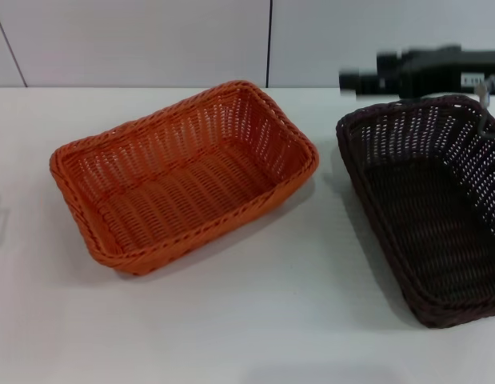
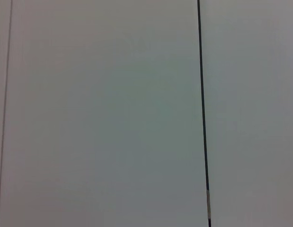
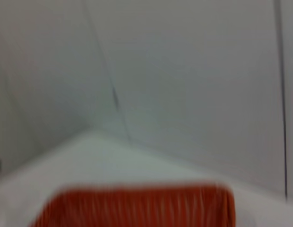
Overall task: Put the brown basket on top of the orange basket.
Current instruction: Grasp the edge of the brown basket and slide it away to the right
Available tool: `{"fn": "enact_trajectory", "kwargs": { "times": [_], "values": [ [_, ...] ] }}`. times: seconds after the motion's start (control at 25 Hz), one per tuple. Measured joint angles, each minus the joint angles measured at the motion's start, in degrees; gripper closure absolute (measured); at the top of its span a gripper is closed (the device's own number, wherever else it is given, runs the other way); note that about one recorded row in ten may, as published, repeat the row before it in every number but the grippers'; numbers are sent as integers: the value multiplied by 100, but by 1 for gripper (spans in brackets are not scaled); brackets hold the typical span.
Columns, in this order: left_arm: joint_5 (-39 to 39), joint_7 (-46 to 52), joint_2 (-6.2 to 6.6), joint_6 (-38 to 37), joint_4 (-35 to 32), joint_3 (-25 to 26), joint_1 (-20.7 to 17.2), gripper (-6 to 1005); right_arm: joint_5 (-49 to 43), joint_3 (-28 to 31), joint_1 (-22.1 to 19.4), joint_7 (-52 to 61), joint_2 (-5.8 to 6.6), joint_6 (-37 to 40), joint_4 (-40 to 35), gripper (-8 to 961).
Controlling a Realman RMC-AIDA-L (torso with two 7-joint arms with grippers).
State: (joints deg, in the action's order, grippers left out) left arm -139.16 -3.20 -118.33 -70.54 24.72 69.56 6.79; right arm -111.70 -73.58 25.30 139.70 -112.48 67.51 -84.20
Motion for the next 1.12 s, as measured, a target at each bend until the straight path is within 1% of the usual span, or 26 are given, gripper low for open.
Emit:
{"fn": "enact_trajectory", "kwargs": {
  "times": [0.04, 0.08, 0.12, 0.16, 0.28, 0.32, 0.36, 0.4, 0.48, 0.52, 0.56, 0.6, 0.64, 0.72, 0.84, 0.92, 1.0, 1.12],
  "values": [
    [-1, 0, 2, 37, -16, 1, 23, 213, -306, 171, 164, 211, 0, 405, -85, 130],
    [-2, 1, 5, 80, -26, 5, 42, 213, -618, 408, 356, 416, -1, 996, -197, 130],
    [-3, 2, 10, 165, -34, 12, 69, 213, -813, 841, 615, 573, 14, 1900, -417, 130],
    [-3, 2, 10, 165, -34, 12, 69, 213, -813, 841, 615, 573, 14, 1900, -417, 130],
    [-1, 3, 13, 305, -86, 18, 135, 213, -839, 1440, 938, 613, 114, 3112, -821, 131],
    [0, 3, 6, 343, -162, 20, 198, 213, -840, 1700, 1135, 627, 253, 3826, -971, 131],
    [0, 3, 6, 343, -162, 20, 198, 213, -840, 1700, 1135, 627, 253, 3826, -971, 131],
    [1, 4, -1, 356, -225, 20, 256, 213, -840, 1823, 1260, 644, 351, 4199, -991, 131],
    [15, 4, -7, 378, -282, 22, 313, 213, -855, 1959, 1453, 645, 481, 4842, -896, 131],
    [31, 4, -11, 402, -313, 23, 344, 213, -887, 2025, 1572, 518, 562, 5359, -696, 132],
    [31, 4, -11, 402, -313, 23, 344, 213, -907, 2031, 1608, 427, 598, 5517, -606, 133],
    [41, 4, -11, 405, -317, 24, 348, 213, -907, 2031, 1608, 427, 598, 5517, -606, 133],
    [53, 4, -12, 406, -319, 26, 350, 213, -959, 2003, 1620, 320, 629, 5612, -512, 134],
    [58, 4, -7, 407, -320, 63, 351, 213, -1276, 1742, 1614, -40, 722, 5724, -406, 137],
    [56, 4, -6, 409, -318, 126, 351, 213, -1530, 1568, 1596, -237, 749, 5738, -425, 144],
    [56, 4, -6, 409, -316, 154, 350, 213, -1825, 1371, 1592, -375, 742, 5743, -466, 149],
    [59, 4, -6, 410, -315, 173, 348, 213, -2016, 1187, 1597, -418, 707, 5737, -482, 154],
    [60, 4, -5, 411, -313, 181, 346, 214, -2204, 814, 1612, -485, 620, 5735, -529, 161]
  ]
}}
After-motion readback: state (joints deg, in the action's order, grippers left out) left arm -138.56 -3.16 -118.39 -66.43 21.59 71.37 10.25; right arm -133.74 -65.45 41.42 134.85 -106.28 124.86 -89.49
